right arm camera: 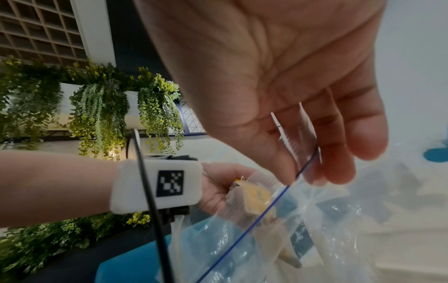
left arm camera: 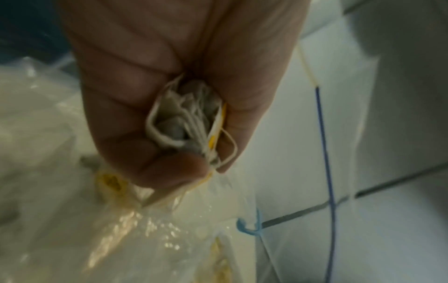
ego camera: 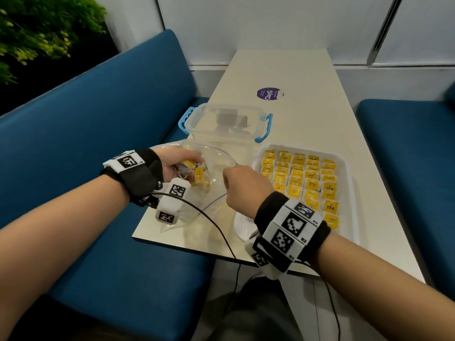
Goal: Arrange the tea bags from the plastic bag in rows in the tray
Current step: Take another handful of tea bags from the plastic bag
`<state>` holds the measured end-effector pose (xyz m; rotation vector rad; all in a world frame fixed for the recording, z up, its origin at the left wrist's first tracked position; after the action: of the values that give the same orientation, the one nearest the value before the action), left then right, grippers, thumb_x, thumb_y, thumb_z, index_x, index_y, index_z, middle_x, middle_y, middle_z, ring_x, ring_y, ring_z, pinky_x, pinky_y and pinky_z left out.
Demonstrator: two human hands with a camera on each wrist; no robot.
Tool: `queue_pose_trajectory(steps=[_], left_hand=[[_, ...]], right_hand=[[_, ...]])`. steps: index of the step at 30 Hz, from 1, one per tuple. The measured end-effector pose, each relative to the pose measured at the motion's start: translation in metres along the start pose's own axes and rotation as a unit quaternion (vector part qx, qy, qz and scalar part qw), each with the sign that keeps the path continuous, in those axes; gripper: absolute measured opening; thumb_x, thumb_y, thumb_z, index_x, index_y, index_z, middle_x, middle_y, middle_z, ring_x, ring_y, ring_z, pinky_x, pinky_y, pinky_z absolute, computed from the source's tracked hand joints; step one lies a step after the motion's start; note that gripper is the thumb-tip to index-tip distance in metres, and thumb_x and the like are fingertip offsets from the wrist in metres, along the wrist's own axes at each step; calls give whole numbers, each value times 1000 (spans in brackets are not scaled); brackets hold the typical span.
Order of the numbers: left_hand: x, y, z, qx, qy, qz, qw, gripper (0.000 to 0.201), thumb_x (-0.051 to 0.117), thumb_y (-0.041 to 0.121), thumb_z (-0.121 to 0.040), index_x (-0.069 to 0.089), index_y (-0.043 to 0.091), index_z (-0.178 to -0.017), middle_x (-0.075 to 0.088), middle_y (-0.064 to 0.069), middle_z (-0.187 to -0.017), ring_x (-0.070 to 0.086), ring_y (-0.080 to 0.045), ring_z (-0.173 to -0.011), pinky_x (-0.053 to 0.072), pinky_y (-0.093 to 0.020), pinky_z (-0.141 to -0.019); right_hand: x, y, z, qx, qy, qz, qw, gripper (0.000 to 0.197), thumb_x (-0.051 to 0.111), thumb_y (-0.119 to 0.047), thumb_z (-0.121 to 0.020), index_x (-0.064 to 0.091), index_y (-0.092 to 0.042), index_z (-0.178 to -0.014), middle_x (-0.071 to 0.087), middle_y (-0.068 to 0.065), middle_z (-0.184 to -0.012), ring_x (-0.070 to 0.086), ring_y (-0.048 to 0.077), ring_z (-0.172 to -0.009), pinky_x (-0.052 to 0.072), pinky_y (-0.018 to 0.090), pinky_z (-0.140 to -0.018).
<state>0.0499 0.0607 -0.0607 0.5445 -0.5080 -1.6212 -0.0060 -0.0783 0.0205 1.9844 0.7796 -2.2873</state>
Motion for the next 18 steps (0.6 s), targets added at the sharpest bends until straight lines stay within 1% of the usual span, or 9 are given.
queue_pose_trajectory(steps=[2, 3, 5, 7, 8, 10, 12, 15, 18], left_hand=[[-2, -3, 4, 14, 6, 39, 999, 18, 60, 12, -88, 51, 3, -101, 64, -18, -80, 59, -21, -59, 53, -24, -43], [-4, -6, 5, 18, 5, 58, 998, 16, 58, 12, -89, 51, 1, -98, 63, -19, -76, 57, -20, -56, 50, -22, -40], [-4, -10, 7, 20, -11, 103, 994, 16, 55, 11, -90, 50, -1, -100, 64, -22, -76, 57, -23, -65, 51, -22, -41], [-4, -10, 10, 27, -30, 161, 986, 25, 52, 10, -91, 46, -3, -112, 61, -31, -87, 59, -26, -79, 54, -24, -45], [-5, -10, 11, 33, -33, 188, 981, 30, 51, 10, -91, 43, -2, -117, 59, -34, -93, 60, -27, -79, 55, -25, -46], [-6, -6, 16, 55, -32, 229, 971, 28, 49, 10, -92, 42, -1, -117, 57, -33, -93, 63, -27, -65, 55, -24, -46], [-7, -3, 20, 77, -38, 260, 962, 19, 48, 11, -93, 45, -2, -106, 58, -28, -85, 60, -22, -66, 53, -21, -45], [-5, -2, 26, 88, -70, 299, 947, 20, 45, 15, -95, 48, -4, -96, 60, -23, -69, 50, -13, -70, 51, -15, -47], [-8, 0, 28, 94, -86, 329, 936, 26, 46, 19, -95, 51, -6, -96, 58, -21, -66, 54, -11, -50, 50, -14, -45]], right_hand=[[1, 0, -1, 2, -7, -3, 1000, 22, 43, -2, -87, 54, -8, -106, 56, 10, -108, 55, 27, -96, 42, 32, -72], [2, 0, -1, 3, -11, -5, 1000, 23, 43, -3, -87, 54, -8, -106, 56, 10, -108, 55, 27, -96, 42, 32, -73], [4, -1, -1, 5, -18, -10, 1000, 24, 43, -3, -87, 55, -8, -107, 56, 10, -110, 55, 28, -99, 45, 33, -77], [4, -1, -2, 8, -21, -17, 1000, 24, 43, -3, -86, 55, -9, -107, 56, 10, -110, 55, 28, -99, 45, 34, -78], [4, -1, -3, 10, -22, -21, 999, 24, 43, -4, -86, 55, -9, -106, 56, 10, -110, 56, 28, -99, 45, 33, -77], [2, 0, -5, 14, -22, -30, 999, 23, 44, -4, -85, 56, -9, -104, 56, 12, -109, 56, 29, -97, 45, 33, -75], [0, 2, -8, 19, -18, -45, 999, 21, 43, -4, -84, 55, -9, -101, 56, 13, -107, 55, 29, -92, 44, 32, -72], [-6, 3, -13, 18, -9, -56, 998, 16, 42, -3, -84, 52, -11, -94, 55, 13, -106, 50, 26, -84, 39, 31, -68], [-6, 1, -18, 16, -16, -49, 999, 14, 44, -4, -84, 51, -12, -94, 55, 13, -107, 50, 26, -85, 39, 30, -67]])
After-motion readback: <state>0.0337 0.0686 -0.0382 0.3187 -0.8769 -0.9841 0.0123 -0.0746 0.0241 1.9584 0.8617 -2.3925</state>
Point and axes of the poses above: each hand's wrist, its own z-axis away from the middle knuckle, its own x-axis out of the palm, y = z × x, the point moved 10 cm from there along -z, towards the middle knuckle
